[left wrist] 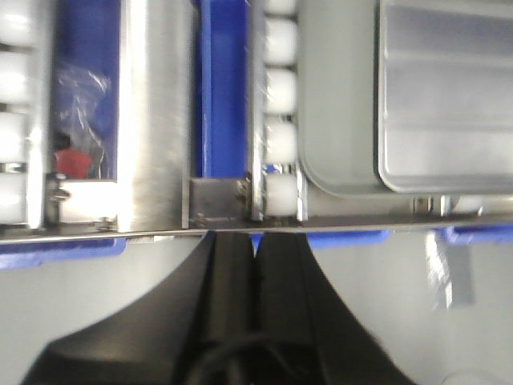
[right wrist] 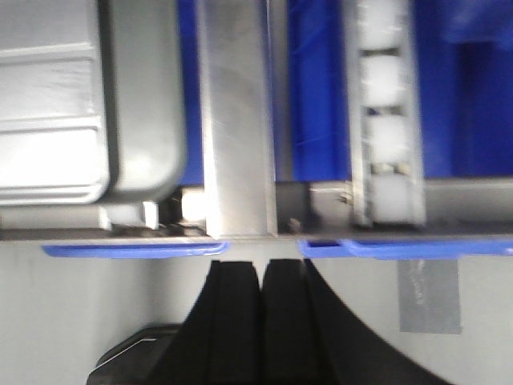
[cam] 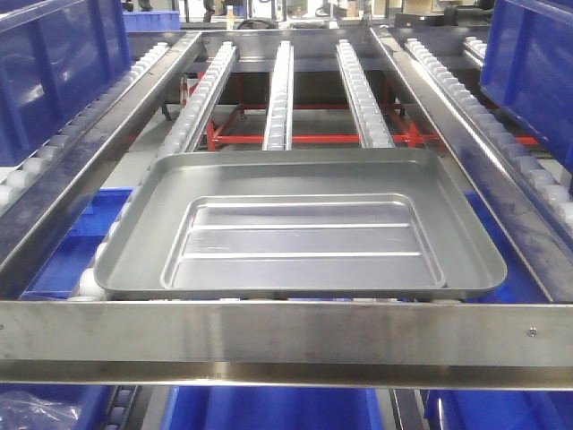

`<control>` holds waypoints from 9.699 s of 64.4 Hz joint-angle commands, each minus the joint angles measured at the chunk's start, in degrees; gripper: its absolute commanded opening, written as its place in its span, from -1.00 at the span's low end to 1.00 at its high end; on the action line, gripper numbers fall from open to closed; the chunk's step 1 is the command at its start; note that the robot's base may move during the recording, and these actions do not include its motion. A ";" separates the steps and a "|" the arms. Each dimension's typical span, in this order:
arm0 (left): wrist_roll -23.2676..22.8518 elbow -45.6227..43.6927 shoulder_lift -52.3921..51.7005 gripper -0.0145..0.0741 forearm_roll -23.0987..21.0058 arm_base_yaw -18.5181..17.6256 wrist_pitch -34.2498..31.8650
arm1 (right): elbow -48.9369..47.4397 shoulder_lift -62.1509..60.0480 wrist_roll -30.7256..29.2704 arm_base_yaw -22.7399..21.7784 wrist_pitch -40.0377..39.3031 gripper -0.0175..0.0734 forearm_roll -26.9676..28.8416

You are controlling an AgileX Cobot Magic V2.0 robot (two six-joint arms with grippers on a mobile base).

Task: Grab silver tray and place in blue box

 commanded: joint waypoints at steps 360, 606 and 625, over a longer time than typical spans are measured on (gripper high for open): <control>-29.79 -22.51 20.66 -0.91 14.47 -17.04 8.39 | -22.17 22.51 21.81 19.23 2.38 -0.50 -6.38; -36.13 -9.51 13.20 -0.91 16.08 -21.71 3.28 | -13.56 15.75 26.90 24.81 2.68 -0.49 -11.68; -36.13 -9.51 13.20 -0.91 16.08 -21.71 3.28 | -13.56 15.75 26.90 24.81 2.68 -0.49 -11.68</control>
